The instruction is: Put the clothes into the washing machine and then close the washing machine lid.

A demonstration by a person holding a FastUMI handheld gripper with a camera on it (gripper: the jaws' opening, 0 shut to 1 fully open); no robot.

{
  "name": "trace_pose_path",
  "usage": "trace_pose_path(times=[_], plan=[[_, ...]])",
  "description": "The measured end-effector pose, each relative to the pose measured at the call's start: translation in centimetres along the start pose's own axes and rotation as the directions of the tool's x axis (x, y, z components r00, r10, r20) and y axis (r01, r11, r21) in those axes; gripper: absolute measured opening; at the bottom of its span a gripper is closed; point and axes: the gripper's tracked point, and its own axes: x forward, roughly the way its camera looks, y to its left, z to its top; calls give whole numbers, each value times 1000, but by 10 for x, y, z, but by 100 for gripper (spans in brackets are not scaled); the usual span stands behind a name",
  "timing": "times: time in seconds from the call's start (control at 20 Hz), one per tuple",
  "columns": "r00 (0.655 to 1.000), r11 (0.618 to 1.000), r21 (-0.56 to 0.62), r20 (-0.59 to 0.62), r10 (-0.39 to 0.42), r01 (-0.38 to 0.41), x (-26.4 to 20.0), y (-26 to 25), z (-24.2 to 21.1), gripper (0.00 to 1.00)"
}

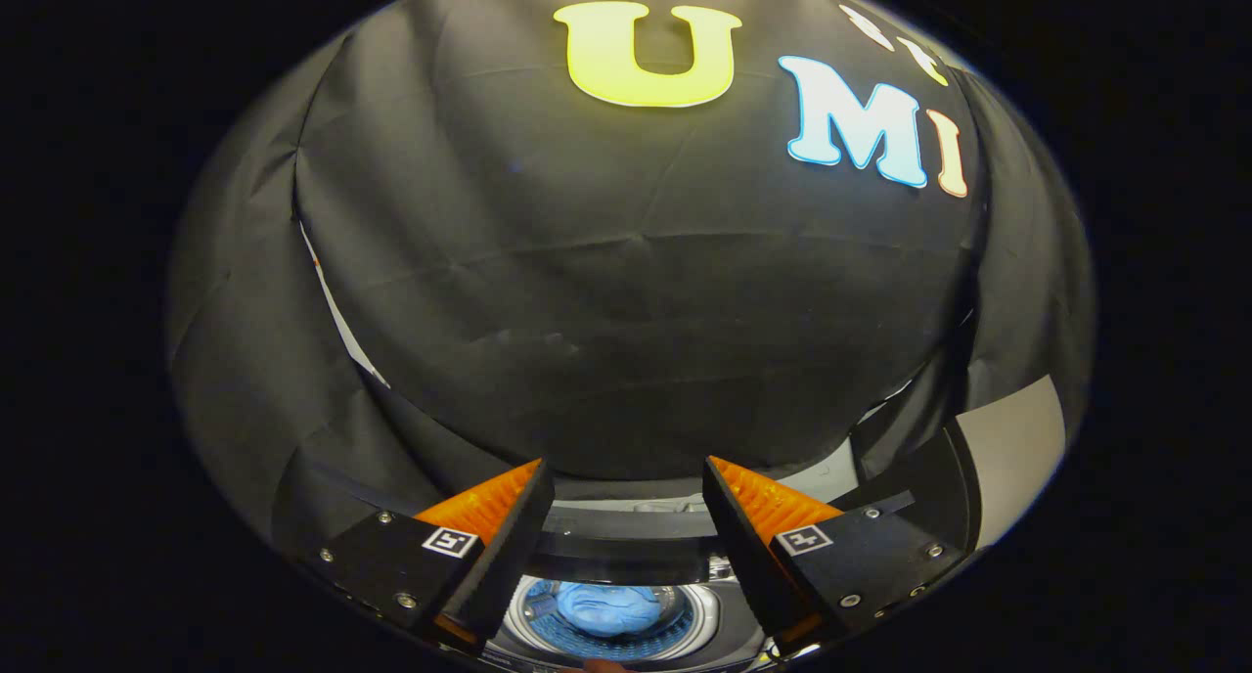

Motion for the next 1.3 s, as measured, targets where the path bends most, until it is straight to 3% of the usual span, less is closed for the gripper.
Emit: trace_pose_path(times=[0.55,1.3], plan=[[995,1000,-14,97,11,-9,-9,4,1,95],[981,998,-31,183,56,-51,-50,8,-32,96]])
